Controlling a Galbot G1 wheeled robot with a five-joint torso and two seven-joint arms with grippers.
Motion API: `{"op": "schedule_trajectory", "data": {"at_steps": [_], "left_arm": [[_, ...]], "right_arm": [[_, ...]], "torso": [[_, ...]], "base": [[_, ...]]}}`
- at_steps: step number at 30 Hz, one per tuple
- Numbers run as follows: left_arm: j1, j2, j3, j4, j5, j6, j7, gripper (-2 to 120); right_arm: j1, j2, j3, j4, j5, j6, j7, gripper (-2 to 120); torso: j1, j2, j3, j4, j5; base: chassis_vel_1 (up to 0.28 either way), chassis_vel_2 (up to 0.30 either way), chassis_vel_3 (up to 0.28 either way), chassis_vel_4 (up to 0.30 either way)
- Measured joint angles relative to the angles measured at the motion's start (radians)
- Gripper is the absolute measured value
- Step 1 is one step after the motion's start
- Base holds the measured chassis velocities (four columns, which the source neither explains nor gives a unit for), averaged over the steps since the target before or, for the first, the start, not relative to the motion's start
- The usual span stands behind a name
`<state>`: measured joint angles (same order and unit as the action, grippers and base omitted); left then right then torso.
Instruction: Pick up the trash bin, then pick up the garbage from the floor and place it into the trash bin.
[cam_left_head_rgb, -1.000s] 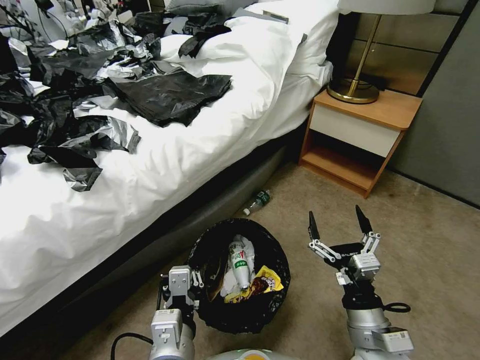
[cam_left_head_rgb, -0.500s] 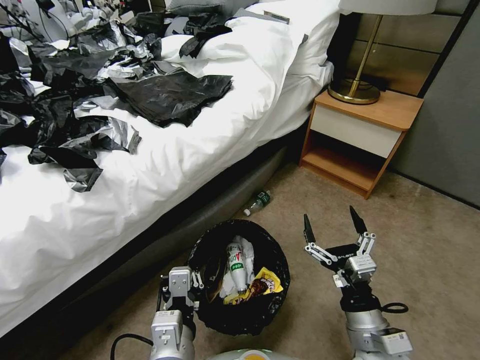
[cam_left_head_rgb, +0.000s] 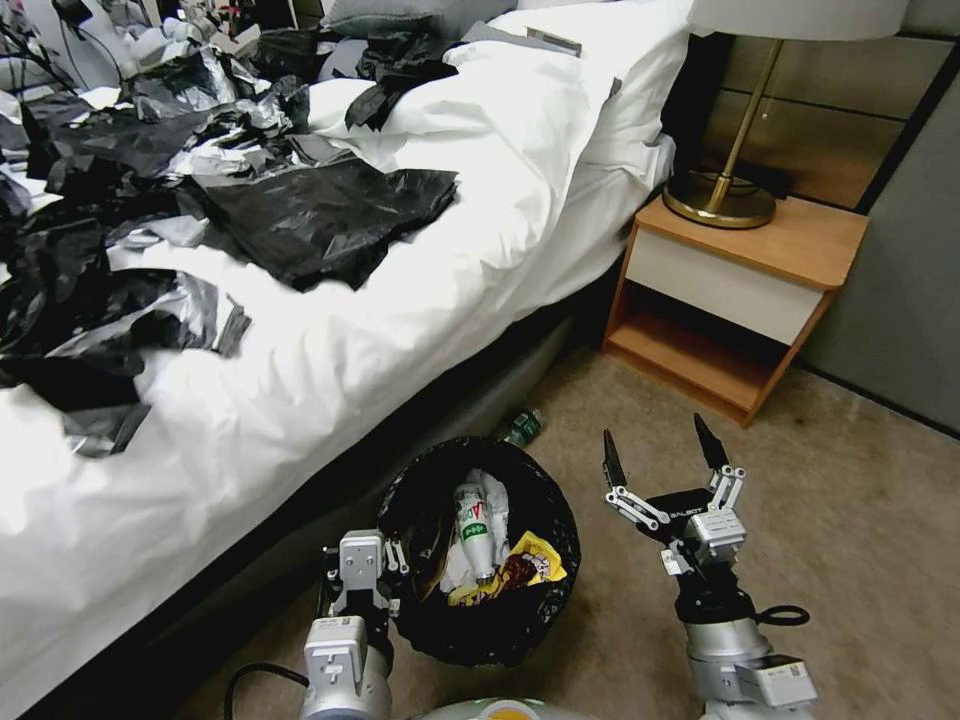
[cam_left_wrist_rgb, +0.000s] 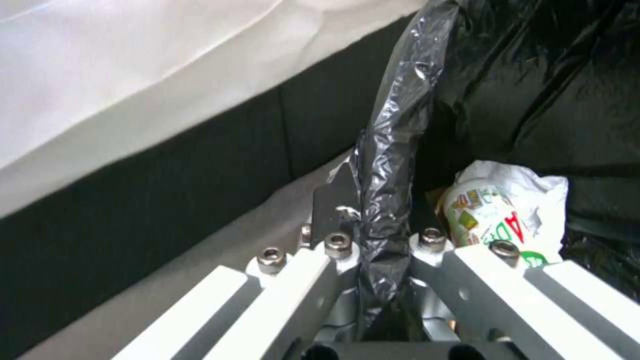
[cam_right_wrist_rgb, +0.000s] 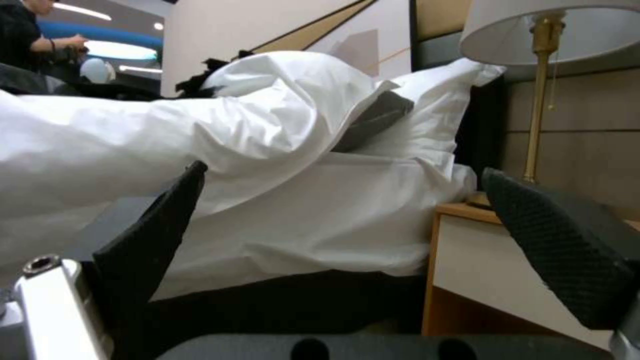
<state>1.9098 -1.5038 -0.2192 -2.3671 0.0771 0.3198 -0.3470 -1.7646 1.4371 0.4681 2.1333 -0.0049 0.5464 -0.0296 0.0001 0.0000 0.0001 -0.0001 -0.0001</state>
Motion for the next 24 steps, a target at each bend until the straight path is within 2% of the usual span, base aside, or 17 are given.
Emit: {"op": "schedule_trajectory", "data": {"at_steps": [7,17,21,24], "left_arm": [[0.002,0.0,0.0,-0.005,-0.001,0.0,0.003,0],[0.012,0.0,-0.002,-0.01,0.002,0.0,0.002,0],[0.02,0.004,-0.007,-0.022,0.003,0.0,0.0,0],[0.028,0.011,-0.015,-0.034,0.002,-0.001,-0.007,0]], "right_arm": [[0.013,0.003,0.007,-0.01,-0.009,0.048,-0.03,100],[0.015,0.001,0.001,-0.018,-0.015,0.057,-0.033,100],[0.032,-0.021,-0.009,-0.02,-0.016,0.012,0.001,100],[0.073,-0.052,-0.032,-0.032,0.027,-0.1,0.044,100]], "torso": [[0.0,0.0,0.0,0.0005,0.0004],[0.0,0.0,0.0,-0.0001,0.0],[0.0,0.0,0.0,0.0,0.0],[0.0,0.0,0.0,0.0001,0.0]], "base": [[-0.135,0.131,0.139,-0.133],[-0.015,0.015,0.01,-0.015],[0.0,0.0,0.0,0.0],[0.0,0.0,0.0,0.0]]}}
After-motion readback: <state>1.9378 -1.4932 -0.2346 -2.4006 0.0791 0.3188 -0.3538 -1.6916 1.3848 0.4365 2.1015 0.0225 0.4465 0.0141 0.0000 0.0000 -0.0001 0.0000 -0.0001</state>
